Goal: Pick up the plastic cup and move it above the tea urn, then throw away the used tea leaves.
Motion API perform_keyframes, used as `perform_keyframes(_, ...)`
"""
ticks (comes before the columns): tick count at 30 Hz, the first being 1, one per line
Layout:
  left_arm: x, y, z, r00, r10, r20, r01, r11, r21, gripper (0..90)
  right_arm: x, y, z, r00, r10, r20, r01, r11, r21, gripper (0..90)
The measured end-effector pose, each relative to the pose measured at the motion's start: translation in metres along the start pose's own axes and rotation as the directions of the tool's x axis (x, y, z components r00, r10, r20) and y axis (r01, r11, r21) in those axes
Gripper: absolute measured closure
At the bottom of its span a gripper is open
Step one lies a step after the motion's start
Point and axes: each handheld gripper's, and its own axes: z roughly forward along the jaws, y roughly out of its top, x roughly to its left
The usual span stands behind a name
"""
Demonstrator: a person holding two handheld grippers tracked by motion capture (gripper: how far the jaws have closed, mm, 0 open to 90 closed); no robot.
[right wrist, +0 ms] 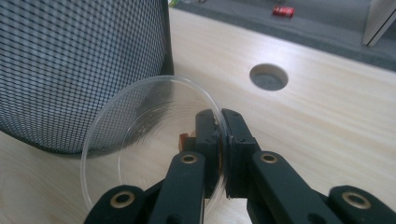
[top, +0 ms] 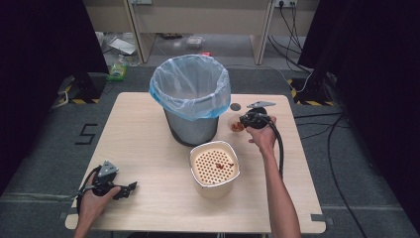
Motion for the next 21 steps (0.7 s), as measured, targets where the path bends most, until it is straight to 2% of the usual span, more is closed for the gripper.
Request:
perform_keyframes(8,0.000,0.000,0.000,1.0000,0.000,0.000,0.000,1.0000,0.000,0.0,0.006,0.004,-0.036,0.9979,-0.062,0.020,0.064,0.996,-0.069,86.6)
perform_keyframes(12,0.000,0.000,0.000,1.0000,0.000,0.000,0.000,1.0000,0.000,0.0,0.013,0.003,-0.054,0.9925,-0.116,0.039,0.119,0.987,-0.105,86.6)
perform_keyframes(15,0.000,0.000,0.000,1.0000,0.000,0.000,0.000,1.0000,0.000,0.0,0.023,0.002,-0.068,0.9866,-0.157,0.045,0.162,0.977,-0.138,86.5)
perform_keyframes(16,0.000,0.000,0.000,1.0000,0.000,0.000,0.000,1.0000,0.000,0.0,0.023,0.002,-0.068,0.9866,-0.157,0.045,0.162,0.977,-0.138,86.5)
perform_keyframes(17,0.000,0.000,0.000,1.0000,0.000,-0.001,0.000,1.0000,0.000,0.0,0.033,0.000,-0.077,0.9792,-0.196,0.053,0.202,0.966,-0.163,86.5)
perform_keyframes(21,0.000,0.000,0.000,1.0000,0.001,0.000,-0.001,1.0000,0.001,0.0,0.056,-0.006,-0.096,0.9594,-0.273,0.071,0.282,0.936,-0.213,86.5)
